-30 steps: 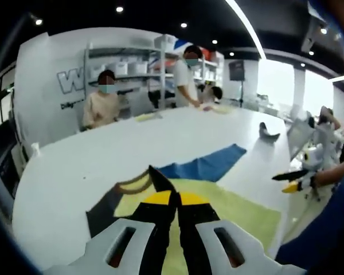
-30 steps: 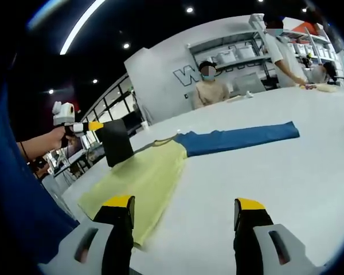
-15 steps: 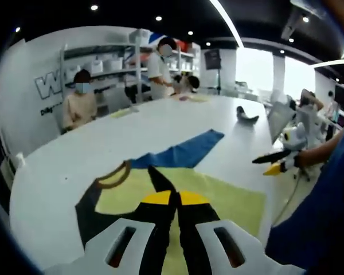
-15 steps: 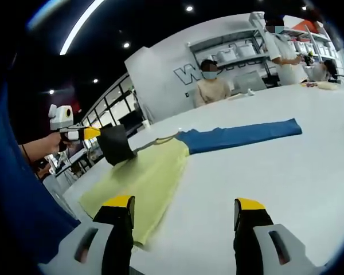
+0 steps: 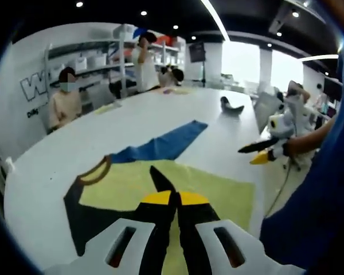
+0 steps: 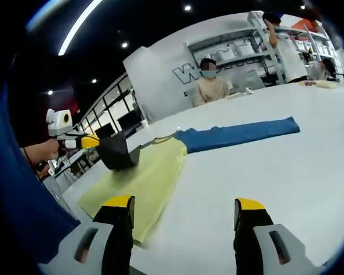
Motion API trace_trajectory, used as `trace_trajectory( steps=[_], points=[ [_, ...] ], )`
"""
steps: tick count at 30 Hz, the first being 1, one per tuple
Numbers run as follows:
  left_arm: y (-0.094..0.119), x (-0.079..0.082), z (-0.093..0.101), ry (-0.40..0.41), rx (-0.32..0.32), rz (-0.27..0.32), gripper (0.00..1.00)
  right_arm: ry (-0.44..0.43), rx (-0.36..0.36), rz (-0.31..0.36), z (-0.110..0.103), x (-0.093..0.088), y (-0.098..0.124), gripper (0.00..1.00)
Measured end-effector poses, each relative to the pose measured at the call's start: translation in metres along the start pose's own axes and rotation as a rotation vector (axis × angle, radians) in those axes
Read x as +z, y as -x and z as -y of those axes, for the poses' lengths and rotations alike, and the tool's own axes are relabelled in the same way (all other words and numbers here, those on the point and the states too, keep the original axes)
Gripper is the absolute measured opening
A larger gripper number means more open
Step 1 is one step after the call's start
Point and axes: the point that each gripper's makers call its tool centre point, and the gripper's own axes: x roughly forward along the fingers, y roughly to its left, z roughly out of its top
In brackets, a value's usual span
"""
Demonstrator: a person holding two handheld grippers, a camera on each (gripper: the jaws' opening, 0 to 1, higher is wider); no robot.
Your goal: Fold the garment on the visible template until the final outline fits inside the template.
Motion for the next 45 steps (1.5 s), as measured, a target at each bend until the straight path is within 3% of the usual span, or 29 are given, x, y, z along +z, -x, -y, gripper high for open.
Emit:
trace_trajectory(
  steps=[10,19,30,33,45],
  points=[
    [-0.02,-0.025,0.011,-0.027,-0.016,-0.026,0.0,-0.006,-0.003,-0.001,0.001,-0.001,0.001,0.71],
    [-0.031,-0.035,0.028,-0.014,-0.047,-0.039,0.0,-0.01,-0.012,-0.007,0.004,-0.003,0.004,0.71],
    [-0.028,-0.057,0.053,-0.024,-0.108,-0.074,0.0,-0.012,-0.007,-0.014,0.003,-0.008,0.001,0.71],
    [-0.024,-0.055,0.063,-0.013,-0.12,-0.07,0.01,-0.009,-0.005,-0.018,0.003,-0.009,0.001,0.71],
    [-0.02,-0.064,0.066,0.018,-0.107,-0.062,0.06,-0.003,-0.003,-0.023,0.001,-0.007,0.0,0.71]
  ],
)
